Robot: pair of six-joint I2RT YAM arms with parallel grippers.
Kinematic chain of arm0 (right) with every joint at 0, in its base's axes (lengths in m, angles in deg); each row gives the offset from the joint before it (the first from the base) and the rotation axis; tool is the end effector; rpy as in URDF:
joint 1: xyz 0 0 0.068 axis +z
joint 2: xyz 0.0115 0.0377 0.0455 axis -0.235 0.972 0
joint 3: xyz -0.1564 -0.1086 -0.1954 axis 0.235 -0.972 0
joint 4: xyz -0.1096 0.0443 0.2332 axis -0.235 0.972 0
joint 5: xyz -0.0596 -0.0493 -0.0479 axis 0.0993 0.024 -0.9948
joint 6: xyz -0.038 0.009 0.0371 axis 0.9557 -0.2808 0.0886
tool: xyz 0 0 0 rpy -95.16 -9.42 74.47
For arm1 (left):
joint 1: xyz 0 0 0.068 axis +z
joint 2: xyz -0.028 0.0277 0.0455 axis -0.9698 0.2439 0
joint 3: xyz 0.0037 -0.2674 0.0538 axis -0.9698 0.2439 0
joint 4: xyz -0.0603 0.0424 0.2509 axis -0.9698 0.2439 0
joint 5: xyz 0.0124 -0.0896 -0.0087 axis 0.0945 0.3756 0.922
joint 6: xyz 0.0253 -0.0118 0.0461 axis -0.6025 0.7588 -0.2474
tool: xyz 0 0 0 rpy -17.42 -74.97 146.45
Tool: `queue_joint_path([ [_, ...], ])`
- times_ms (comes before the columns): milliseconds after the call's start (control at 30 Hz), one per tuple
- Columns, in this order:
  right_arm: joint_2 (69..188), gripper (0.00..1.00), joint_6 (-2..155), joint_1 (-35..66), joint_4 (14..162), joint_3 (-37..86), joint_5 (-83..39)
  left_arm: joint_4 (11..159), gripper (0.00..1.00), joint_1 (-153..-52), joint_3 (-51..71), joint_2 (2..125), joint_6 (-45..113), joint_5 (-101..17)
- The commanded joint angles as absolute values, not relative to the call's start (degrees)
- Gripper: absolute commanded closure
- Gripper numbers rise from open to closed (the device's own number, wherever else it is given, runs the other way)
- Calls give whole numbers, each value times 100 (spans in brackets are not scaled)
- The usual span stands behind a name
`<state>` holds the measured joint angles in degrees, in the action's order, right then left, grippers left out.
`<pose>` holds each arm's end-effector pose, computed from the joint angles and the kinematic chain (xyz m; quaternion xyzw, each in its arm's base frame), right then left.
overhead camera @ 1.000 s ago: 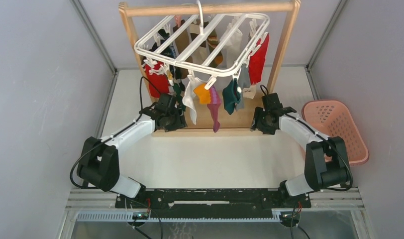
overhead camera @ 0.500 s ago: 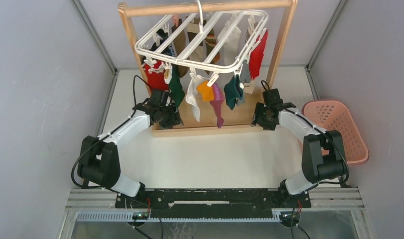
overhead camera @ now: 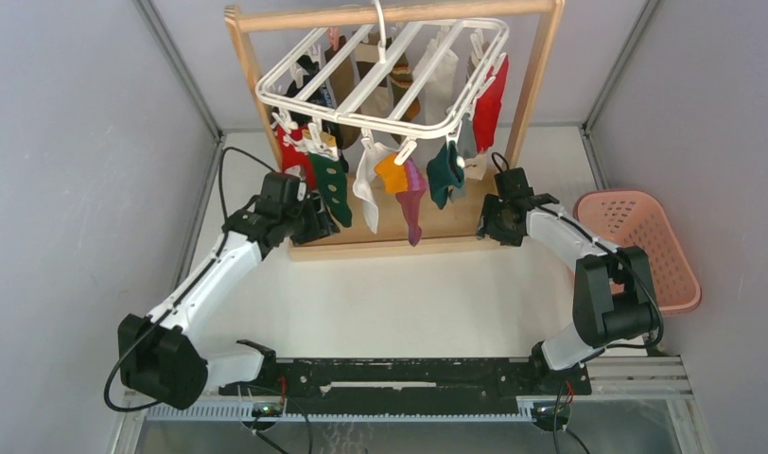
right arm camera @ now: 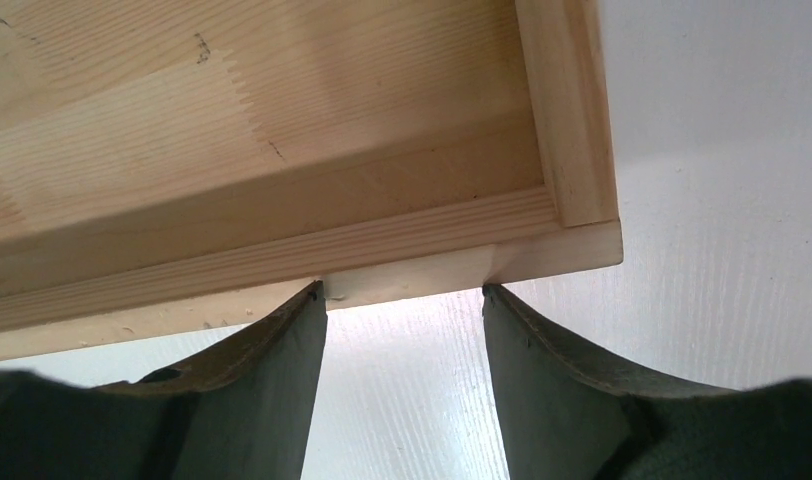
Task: Remove the socks clipped to the hanger
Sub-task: Move the clothesline to the center of the board.
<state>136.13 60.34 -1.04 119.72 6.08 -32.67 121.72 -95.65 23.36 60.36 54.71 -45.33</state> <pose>0.2944 0.0638 0.2026 0.0953 0.9692 0.0463 0.2222 0.2476 -0.0922 0.2843 -0.0857 0.9296 -0.1925 0.3024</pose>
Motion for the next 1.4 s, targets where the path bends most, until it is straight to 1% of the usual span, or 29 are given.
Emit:
queue_joint_path([
  [0,13415,34,6054,45,11910,808,-3454,12191,45,-9637,3048,5730,5763,-4440],
  [133,13440,34,6046,145,12035,808,-3506,12108,57,-9719,3377,5780,5908,-4552],
  [200,13430,33,6045,220,12095,808,-3549,12049,58,-9716,3459,5889,5964,-4560],
  [333,13374,33,6050,320,12187,804,-3571,11792,57,-9715,3541,6132,6109,-4493],
  [667,13254,32,6122,372,12344,727,-3579,11755,57,-9621,2826,7118,6130,-4445],
  [933,13430,32,6145,240,12160,708,-3476,11746,57,-9374,2508,7395,6043,-4428],
  [1367,13851,32,6255,18,12109,1070,-3306,12012,56,-8925,2083,7636,5825,-3944],
])
